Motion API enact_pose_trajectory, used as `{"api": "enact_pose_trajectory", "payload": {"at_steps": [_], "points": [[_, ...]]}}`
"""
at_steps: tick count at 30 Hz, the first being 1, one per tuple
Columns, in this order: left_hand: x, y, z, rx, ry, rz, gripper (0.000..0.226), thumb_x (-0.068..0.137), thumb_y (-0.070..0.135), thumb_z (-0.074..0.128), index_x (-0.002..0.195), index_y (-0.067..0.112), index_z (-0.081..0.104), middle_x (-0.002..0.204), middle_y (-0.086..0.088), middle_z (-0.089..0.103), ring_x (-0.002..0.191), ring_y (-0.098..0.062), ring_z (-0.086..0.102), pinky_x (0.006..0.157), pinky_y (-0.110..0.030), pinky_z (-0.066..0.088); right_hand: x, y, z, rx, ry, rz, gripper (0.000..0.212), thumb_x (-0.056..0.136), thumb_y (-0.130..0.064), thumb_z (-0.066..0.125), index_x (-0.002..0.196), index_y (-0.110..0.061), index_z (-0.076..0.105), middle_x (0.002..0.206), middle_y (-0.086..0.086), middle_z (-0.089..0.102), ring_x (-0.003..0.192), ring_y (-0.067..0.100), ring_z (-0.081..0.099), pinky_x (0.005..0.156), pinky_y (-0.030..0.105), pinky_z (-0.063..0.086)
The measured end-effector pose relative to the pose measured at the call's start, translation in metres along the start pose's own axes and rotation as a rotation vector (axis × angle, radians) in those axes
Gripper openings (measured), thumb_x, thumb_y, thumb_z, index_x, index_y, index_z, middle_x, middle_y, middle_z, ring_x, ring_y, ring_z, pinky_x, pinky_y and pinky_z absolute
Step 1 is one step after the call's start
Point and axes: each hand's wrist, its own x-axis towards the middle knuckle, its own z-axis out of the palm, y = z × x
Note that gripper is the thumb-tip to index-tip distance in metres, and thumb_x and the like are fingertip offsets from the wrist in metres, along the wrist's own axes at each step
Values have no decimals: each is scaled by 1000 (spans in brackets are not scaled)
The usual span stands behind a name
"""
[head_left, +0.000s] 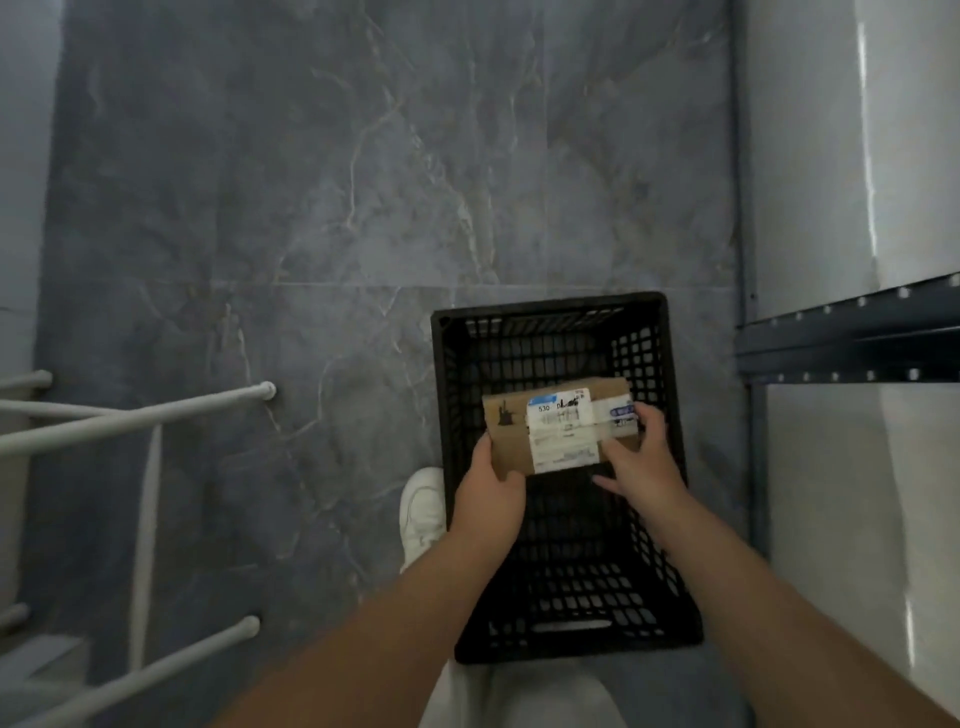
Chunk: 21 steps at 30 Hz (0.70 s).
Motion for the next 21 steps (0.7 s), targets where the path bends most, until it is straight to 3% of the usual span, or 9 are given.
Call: {"api": "enact_pose_trajectory", "payload": {"at_steps": [2, 5, 8, 12, 14, 16, 19, 21], "points": [[31, -14, 11, -43, 15, -20, 58, 97, 11, 44, 150, 33, 32, 130, -1, 61, 110, -25, 61, 98, -41, 51, 32, 13, 12, -4, 3, -21, 48, 99, -10, 47, 131, -44, 35, 115, -7, 53, 102, 12, 60, 72, 26, 54], [78, -27, 21, -96, 76, -39, 56, 97, 9, 41, 150, 26, 33, 129, -2, 60, 111, -21, 59, 100, -41, 50, 75, 25, 34, 4, 11, -52, 47, 99, -9, 47, 133, -40, 37, 107, -12, 53, 98, 10, 60, 73, 25, 53], [115, -36, 31, -17, 135, -19, 61, 97, 10, 44, 154, 16, 22, 134, -9, 55, 117, -26, 56, 102, -43, 48, 109, 31, 56, 45, 11, -73, 50, 98, -9, 49, 137, -37, 36, 104, -15, 52, 90, 2, 58, 67, 20, 52], [143, -38, 42, 127, 205, 46, 82, 96, 12, 50, 156, 11, -6, 156, -14, 21, 134, -27, 39, 109, -38, 40, 138, 31, 82, 151, -2, -65, 59, 96, -6, 53, 142, -35, 32, 125, -4, 52, 105, 16, 60, 78, 31, 58], [154, -35, 41, 165, 214, 85, 85, 96, 10, 49, 154, 10, -13, 161, -12, 4, 141, -28, 29, 114, -41, 34, 147, 26, 93, 163, -6, -88, 63, 92, -2, 58, 140, -35, 33, 133, 2, 49, 113, 21, 58, 75, 31, 59], [160, -33, 35, 220, 229, 147, 83, 96, 8, 47, 154, 7, -11, 162, -13, -1, 145, -30, 23, 118, -42, 29, 154, 20, 99, 205, 15, -100, 64, 88, 1, 60, 136, -33, 35, 135, 6, 48, 115, 23, 58, 73, 30, 60], [159, -36, 29, 369, 231, 277, 77, 94, 3, 47, 154, 0, -2, 160, -22, 0, 145, -39, 18, 118, -47, 24, 160, 16, 102, 269, 52, -83, 64, 87, 0, 62, 134, -34, 35, 135, 7, 47, 112, 24, 59, 83, 41, 60], [152, -43, 30, 495, 181, 321, 81, 94, 4, 48, 153, 0, -7, 161, -18, -11, 142, -39, 27, 115, -47, 32, 161, 17, 103, 259, 60, -81, 64, 87, -1, 62, 135, -34, 35, 135, 7, 47, 114, 24, 58, 88, 43, 58]]}}
